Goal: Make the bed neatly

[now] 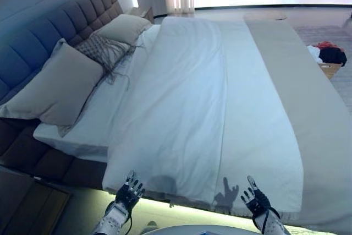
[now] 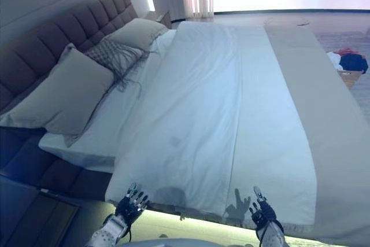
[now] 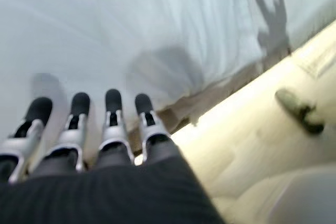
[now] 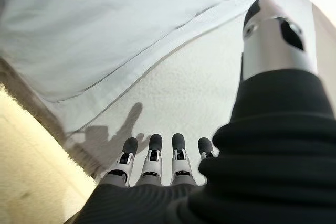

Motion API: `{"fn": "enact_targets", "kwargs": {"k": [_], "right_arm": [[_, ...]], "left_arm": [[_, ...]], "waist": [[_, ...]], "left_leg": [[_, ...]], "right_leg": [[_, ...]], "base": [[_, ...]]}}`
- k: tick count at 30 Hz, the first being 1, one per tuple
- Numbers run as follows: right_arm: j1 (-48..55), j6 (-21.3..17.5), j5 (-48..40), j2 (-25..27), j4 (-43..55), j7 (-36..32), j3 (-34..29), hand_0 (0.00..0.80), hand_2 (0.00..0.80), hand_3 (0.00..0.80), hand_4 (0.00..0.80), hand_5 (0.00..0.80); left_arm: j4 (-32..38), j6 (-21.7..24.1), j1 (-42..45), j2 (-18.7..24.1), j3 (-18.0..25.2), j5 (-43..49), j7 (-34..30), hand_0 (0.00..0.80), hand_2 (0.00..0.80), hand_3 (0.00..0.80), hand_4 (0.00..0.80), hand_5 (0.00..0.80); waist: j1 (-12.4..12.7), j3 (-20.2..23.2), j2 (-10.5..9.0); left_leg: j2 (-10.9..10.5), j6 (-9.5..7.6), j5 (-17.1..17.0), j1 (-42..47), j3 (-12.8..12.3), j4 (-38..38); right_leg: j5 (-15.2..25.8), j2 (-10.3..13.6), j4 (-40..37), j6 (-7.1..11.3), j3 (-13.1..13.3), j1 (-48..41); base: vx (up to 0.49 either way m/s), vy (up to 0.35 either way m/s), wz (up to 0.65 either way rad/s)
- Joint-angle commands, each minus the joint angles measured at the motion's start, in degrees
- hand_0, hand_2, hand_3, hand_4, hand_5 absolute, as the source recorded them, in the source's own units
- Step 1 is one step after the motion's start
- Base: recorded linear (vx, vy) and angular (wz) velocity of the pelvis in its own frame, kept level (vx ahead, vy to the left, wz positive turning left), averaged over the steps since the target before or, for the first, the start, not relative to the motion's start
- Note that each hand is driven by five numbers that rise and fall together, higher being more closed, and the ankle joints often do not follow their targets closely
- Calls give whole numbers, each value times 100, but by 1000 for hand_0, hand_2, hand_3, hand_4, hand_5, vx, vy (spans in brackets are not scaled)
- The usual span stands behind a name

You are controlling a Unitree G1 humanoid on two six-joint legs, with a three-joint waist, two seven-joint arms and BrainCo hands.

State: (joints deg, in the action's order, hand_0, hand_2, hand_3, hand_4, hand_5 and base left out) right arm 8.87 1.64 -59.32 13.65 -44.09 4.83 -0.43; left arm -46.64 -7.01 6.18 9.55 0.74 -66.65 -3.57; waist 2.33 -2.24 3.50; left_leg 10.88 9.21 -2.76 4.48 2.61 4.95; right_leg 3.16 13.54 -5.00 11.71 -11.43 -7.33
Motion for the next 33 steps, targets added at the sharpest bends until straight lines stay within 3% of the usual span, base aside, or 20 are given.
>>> {"fn": "enact_targets", "kwargs": {"k": [1, 5, 13, 15, 17, 18, 22, 25, 29, 33], "right_arm": [[-198, -29, -175, -118, -103, -287, -436, 0, 0, 0, 0, 0], [-177, -89, -249, -146, -159, -415, -479, 0, 0, 0, 0, 0], [-361, -558, -716, -147, -254, -498, -421, 0, 0, 0, 0, 0], [-471, -649, -844, -136, -236, -476, -315, 0, 0, 0, 0, 0], [-596, -600, -846, -152, -219, -462, -151, 0, 0, 0, 0, 0], [-597, -531, -803, -162, -231, -520, -140, 0, 0, 0, 0, 0], [-327, -449, -548, -215, -329, -659, -222, 0, 0, 0, 0, 0], [-339, -619, -744, -249, -377, -711, -153, 0, 0, 0, 0, 0], [-952, -1058, -1097, -361, -555, -1049, 177, 0, 0, 0, 0, 0], [-1299, -1120, -1240, -504, -516, -1104, 272, 0, 0, 0, 0, 0]], "left_arm": [[-376, 134, -357, 262, 438, -292, 68, 0, 0, 0, 0, 0], [-484, 139, -288, 288, 691, -423, -68, 0, 0, 0, 0, 0], [-671, 272, -651, 310, 802, -729, -27, 0, 0, 0, 0, 0], [-702, 420, -843, 342, 766, -793, 105, 0, 0, 0, 0, 0], [-859, 652, -885, 444, 951, -1000, 214, 0, 0, 0, 0, 0], [-920, 705, -860, 497, 1079, -1056, 288, 0, 0, 0, 0, 0], [-1270, 588, -791, 723, 1595, -1056, 397, 0, 0, 0, 0, 0], [-1207, 641, -1074, 817, 1484, -1283, 362, 0, 0, 0, 0, 0], [-1208, 720, -2011, 1047, 1261, -2589, -13, 0, 0, 0, 0, 0], [-973, 697, -2490, 1115, 1221, -3720, -325, 0, 0, 0, 0, 0]], "waist": [[58, 11, -276], [178, 4, -358], [394, -209, -375], [427, -314, -439], [481, -427, -503], [487, -439, -516], [425, -381, -523], [398, -436, -603], [377, -960, -763], [393, -1312, -971]], "left_leg": [[-143, -329, -86, -18, -57, -310], [-100, -331, -157, -58, 28, -242], [-26, -222, -381, -543, 143, -237], [-41, -197, -306, -779, 318, -532], [75, -158, -234, -839, 653, -794], [133, -154, -219, -785, 708, -813], [226, -146, -193, -561, 522, -850], [220, -154, -151, -855, 336, -964], [201, -194, -107, -1583, 353, -1131], [248, -201, -75, -2015, 417, -1344]], "right_leg": [[-232, -158, 641, -510, 110, 167], [-285, -232, 657, -555, 22, 147], [-356, -230, 895, -590, -397, 422], [-356, -204, 1007, -603, -372, 589], [-397, -209, 1214, -626, -195, 704], [-435, -209, 1278, -622, -138, 696], [-501, -95, 1388, -520, -63, 518], [-405, -19, 1327, -392, -126, 668], [-252, -57, 1266, -304, -60, 1233], [-148, -104, 1307, -246, -18, 1546]], "base": [[42, 33, 3], [6, 33, 6], [-71, 61, 30], [-53, 26, 50], [86, 57, 24], [232, 85, -1], [289, 134, -16], [-63, 28, -3], [-360, -68, 4], [-139, -101, -8]]}}
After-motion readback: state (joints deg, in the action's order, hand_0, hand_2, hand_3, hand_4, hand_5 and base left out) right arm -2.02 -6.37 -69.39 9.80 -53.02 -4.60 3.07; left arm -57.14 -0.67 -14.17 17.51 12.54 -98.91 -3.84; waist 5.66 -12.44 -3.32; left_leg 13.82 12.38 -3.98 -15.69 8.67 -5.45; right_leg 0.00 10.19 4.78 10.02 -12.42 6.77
